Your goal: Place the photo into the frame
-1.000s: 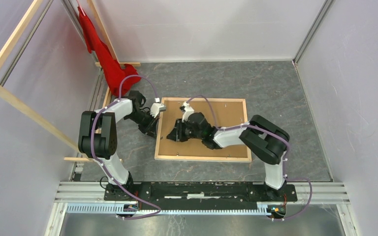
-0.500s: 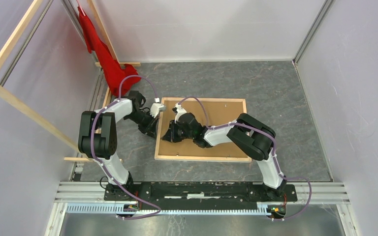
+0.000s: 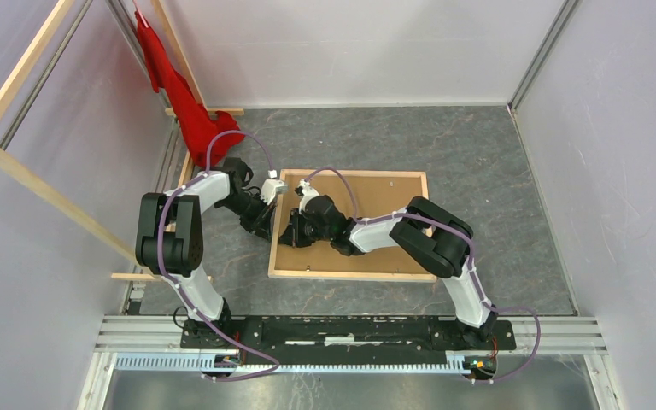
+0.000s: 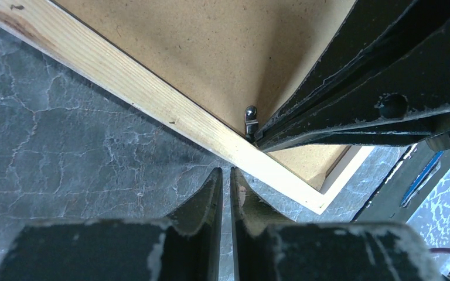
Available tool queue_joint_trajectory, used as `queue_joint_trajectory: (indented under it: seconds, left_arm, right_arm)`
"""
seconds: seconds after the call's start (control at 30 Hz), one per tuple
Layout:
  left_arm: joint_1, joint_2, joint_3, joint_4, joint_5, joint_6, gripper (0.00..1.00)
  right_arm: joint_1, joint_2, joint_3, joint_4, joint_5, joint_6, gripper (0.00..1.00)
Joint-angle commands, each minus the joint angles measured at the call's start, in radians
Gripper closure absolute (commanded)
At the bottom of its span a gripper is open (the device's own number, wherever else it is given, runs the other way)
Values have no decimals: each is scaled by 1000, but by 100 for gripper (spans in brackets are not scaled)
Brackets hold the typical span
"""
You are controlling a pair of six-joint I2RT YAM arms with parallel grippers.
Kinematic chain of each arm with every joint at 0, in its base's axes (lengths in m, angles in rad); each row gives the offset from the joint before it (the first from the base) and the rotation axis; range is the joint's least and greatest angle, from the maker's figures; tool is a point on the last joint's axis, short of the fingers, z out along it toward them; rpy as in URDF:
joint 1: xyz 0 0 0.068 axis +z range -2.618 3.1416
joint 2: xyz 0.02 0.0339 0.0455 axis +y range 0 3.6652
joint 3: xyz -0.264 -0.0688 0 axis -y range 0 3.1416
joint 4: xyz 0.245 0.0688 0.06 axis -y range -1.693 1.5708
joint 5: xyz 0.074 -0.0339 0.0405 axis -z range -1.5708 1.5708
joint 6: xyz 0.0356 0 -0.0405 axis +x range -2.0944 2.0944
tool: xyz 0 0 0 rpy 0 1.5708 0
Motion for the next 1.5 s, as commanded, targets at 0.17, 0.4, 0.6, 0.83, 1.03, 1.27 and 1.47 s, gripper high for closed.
queue_joint_trajectory:
  seconds: [0.17,0.4,0.6,0.83,1.03,1.27,1.47]
  left_arm:
    - [-7,-2,5,18,36,41,84]
    - [-7,-6,-4,27,40,38,84]
    - [-8,-21,-9,25,23,42,84]
    - [-7,-67,-9,-9,-21,70,84]
    - [-20,-111,-51,-17,-41,88,83]
    - [-97,-146,-136,39,-94,68,83]
    - [-166,-160,-173,68,-123,48,83]
  right_arm:
    - [0,24,35,-26,54,-25,92]
    - [-2,25,45,-32,73,-49,92]
    - [-26,-70,26,18,8,-67,76]
    - [-184,-422,-185,-41,-18,-150,35]
    - [-439,-688,-328,-332,209,-308,3]
    - [-731,-794,-465,-377,375,-364,2]
    - [-814,-649,-455,-296,259,-334,2]
